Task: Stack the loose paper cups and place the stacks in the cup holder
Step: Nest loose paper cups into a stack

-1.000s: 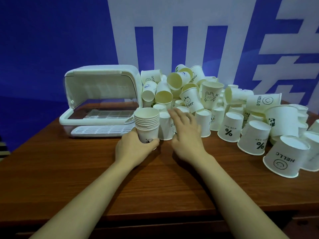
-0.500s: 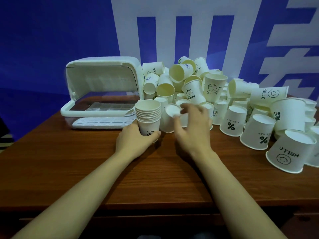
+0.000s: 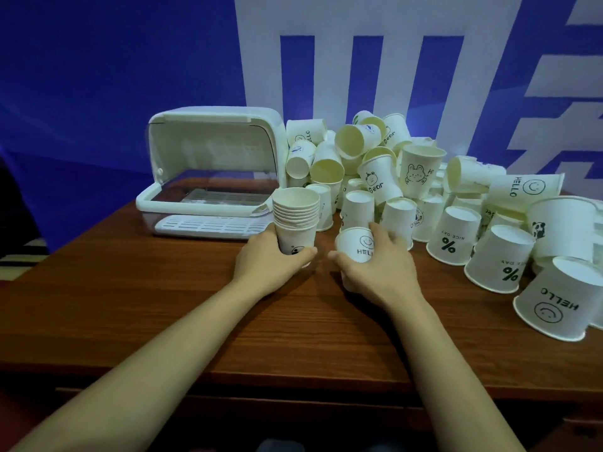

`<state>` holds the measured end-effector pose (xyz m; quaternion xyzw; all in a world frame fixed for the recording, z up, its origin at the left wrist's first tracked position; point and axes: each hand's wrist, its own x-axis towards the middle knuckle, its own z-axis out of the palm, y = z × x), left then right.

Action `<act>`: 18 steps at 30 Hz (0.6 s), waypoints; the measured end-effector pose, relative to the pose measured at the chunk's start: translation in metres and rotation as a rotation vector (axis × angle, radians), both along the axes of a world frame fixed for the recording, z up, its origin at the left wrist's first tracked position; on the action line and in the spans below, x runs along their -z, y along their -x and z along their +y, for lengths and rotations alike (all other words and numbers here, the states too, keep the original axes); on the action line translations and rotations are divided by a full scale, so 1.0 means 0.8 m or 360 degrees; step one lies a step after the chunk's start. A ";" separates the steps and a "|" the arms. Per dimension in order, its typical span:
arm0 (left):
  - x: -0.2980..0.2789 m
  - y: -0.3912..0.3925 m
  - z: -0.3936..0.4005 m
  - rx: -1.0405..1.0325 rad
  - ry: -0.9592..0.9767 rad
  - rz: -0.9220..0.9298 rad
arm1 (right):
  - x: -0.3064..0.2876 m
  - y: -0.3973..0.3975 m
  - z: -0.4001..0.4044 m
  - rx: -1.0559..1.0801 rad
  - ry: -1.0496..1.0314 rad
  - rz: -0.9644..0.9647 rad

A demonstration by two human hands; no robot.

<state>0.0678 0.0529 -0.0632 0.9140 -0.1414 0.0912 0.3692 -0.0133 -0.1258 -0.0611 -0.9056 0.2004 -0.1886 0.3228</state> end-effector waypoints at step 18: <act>0.006 0.000 0.002 0.0348 0.0136 0.0053 | -0.108 -0.046 0.047 -0.0321 -0.0843 -0.1058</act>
